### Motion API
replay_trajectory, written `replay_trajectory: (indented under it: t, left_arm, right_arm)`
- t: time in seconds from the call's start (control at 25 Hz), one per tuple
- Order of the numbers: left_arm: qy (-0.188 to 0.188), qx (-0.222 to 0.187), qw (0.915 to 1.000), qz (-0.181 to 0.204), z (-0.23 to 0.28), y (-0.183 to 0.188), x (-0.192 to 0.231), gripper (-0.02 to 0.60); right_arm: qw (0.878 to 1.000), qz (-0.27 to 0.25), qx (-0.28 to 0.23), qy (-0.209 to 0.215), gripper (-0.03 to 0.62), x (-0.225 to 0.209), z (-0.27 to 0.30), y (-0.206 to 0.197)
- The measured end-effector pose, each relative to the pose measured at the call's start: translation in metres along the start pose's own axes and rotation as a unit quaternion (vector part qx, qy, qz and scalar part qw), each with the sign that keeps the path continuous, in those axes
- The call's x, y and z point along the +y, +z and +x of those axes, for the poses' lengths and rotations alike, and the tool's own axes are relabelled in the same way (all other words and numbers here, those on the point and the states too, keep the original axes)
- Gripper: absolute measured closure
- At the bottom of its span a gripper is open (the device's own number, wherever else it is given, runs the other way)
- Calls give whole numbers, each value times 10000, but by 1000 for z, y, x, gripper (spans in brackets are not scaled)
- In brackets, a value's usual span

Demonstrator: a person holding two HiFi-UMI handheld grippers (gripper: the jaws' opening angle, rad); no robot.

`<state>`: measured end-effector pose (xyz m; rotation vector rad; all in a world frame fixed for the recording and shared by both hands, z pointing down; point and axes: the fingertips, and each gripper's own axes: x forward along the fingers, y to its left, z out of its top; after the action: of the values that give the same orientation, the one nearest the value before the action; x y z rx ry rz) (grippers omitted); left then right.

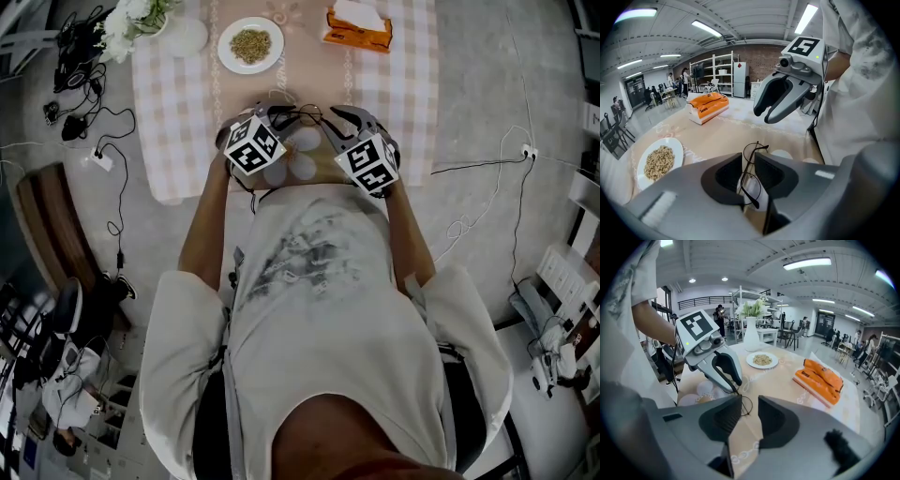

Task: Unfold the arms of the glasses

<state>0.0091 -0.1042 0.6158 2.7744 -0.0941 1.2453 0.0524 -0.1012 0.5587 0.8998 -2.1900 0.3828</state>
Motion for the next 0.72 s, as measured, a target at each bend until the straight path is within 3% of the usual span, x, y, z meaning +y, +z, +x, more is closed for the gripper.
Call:
replay_trajectory:
  t: [0.72]
  left_arm:
    - [-343, 358, 9986, 184, 20, -10, -3, 495]
  right_arm:
    - [9997, 86, 146, 174, 468, -3, 13, -11]
